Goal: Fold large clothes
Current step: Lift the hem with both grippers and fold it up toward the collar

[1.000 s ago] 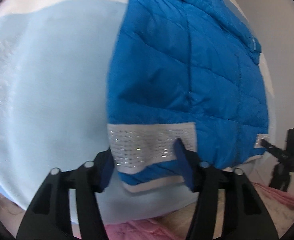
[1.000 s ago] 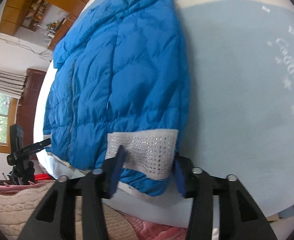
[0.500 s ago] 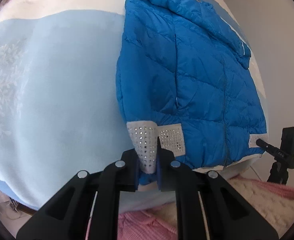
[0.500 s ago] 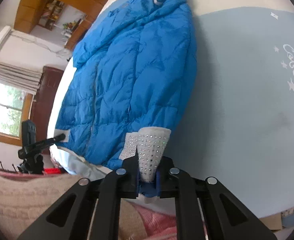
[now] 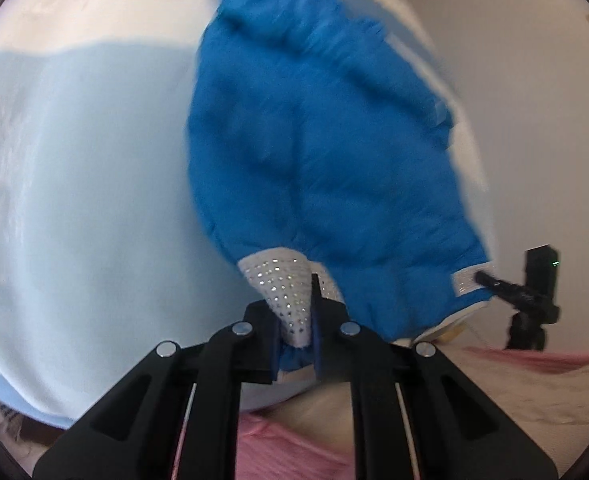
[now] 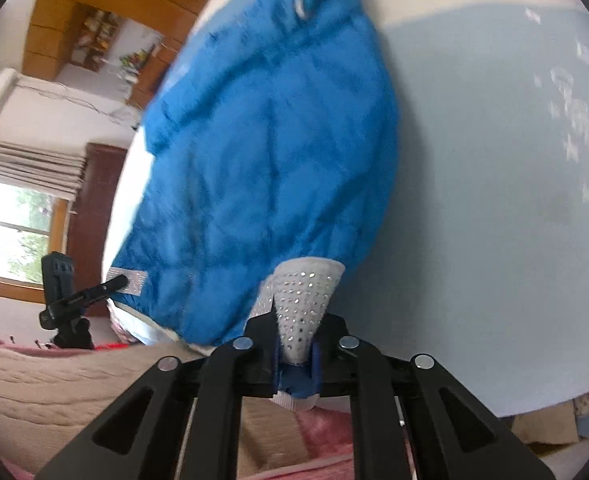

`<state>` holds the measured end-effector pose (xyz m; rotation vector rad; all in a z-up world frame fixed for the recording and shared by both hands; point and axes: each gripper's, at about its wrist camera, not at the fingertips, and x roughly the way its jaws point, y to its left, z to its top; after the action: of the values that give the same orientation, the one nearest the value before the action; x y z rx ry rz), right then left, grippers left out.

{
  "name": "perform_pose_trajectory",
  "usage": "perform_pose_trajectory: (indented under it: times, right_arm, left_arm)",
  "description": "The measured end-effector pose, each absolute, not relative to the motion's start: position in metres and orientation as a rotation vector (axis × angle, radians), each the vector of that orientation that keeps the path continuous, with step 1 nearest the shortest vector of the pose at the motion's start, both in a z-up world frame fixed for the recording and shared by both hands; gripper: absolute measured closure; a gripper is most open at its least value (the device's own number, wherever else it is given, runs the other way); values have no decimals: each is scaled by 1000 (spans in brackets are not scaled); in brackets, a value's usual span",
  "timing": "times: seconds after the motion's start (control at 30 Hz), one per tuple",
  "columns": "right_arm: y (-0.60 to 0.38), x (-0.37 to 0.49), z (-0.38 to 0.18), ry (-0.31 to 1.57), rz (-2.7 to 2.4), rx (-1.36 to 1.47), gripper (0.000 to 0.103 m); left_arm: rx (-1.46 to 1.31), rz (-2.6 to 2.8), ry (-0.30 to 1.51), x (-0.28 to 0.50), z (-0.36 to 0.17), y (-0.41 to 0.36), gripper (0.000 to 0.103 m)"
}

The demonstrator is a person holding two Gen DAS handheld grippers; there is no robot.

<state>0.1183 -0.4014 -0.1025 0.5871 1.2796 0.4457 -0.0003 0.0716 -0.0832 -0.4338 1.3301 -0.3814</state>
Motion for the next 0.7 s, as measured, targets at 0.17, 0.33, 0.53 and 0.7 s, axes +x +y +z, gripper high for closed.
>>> perform_pose_trajectory:
  times: [0.17,0.33,0.53,0.7]
  right_arm:
    - [-406,149,-70,1214,461,570,92]
    - [-416,195,-47,1177,467,616,92]
    - [-424,260,-25,1142,495,646,92]
    - [-425,321,-25,1160,492,665,92]
  left_arm:
    - [-444,-429,1235,34,-45,65,93]
    - [-485,-443,1177,74,-24,71,93]
    - [-493,-455,1100,137,-4,81,93]
    - [-493,-447,1080,198,-4,72,93]
